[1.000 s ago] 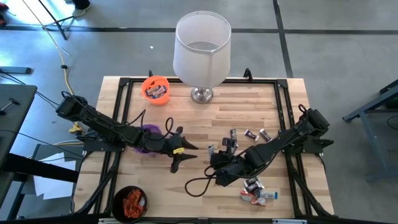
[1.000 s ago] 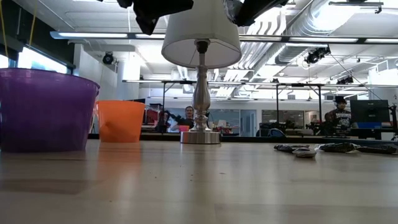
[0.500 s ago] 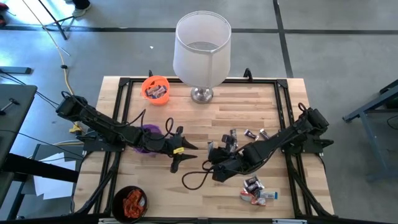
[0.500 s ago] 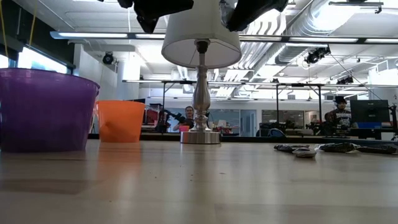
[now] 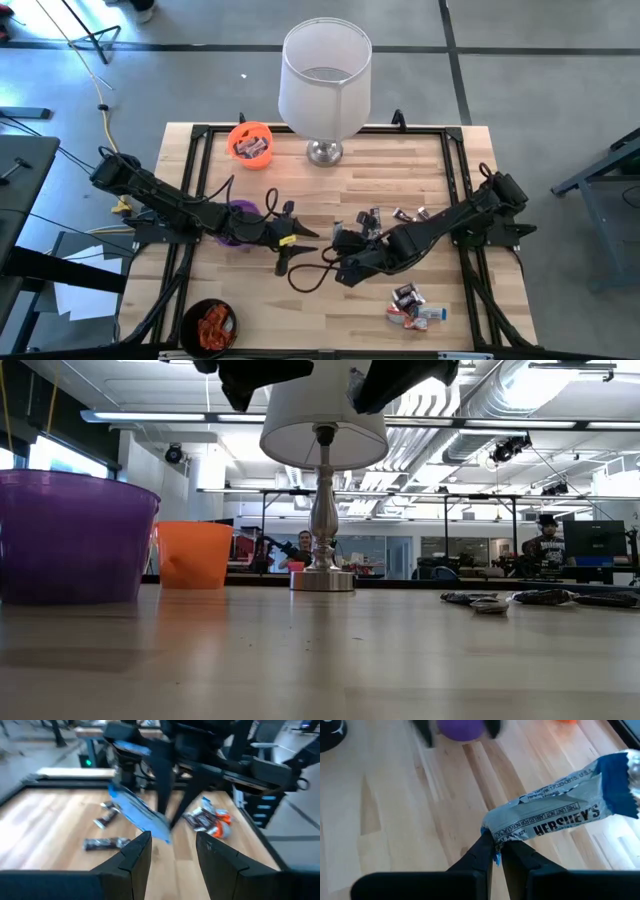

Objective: Sort candy
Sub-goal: Put the white chocolate into the orange bucket

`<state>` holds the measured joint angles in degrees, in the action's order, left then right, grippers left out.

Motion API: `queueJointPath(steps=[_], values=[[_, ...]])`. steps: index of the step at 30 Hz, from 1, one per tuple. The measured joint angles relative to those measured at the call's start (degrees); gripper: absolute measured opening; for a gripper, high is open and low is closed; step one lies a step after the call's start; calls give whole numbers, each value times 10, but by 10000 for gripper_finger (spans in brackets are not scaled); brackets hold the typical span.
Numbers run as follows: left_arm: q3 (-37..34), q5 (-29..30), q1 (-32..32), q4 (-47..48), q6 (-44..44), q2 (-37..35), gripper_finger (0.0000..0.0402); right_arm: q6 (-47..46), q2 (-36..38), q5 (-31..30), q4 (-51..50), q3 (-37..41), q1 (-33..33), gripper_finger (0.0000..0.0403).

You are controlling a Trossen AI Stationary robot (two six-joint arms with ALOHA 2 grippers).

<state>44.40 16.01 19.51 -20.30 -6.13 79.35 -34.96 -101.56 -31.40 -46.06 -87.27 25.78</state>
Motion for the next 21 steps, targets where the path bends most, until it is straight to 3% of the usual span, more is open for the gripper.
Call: queueJointPath(steps=[6, 13, 21], values=[[0, 26, -11, -31, 38, 0, 142, 99, 0, -25, 46, 0, 9, 28], [0, -41, -30, -111, 68, 4, 142, 174, 0, -92, 57, 0, 31, 28], [0, -54, -46, -122, 47, 16, 142, 216, 0, -136, 60, 0, 36, 28]])
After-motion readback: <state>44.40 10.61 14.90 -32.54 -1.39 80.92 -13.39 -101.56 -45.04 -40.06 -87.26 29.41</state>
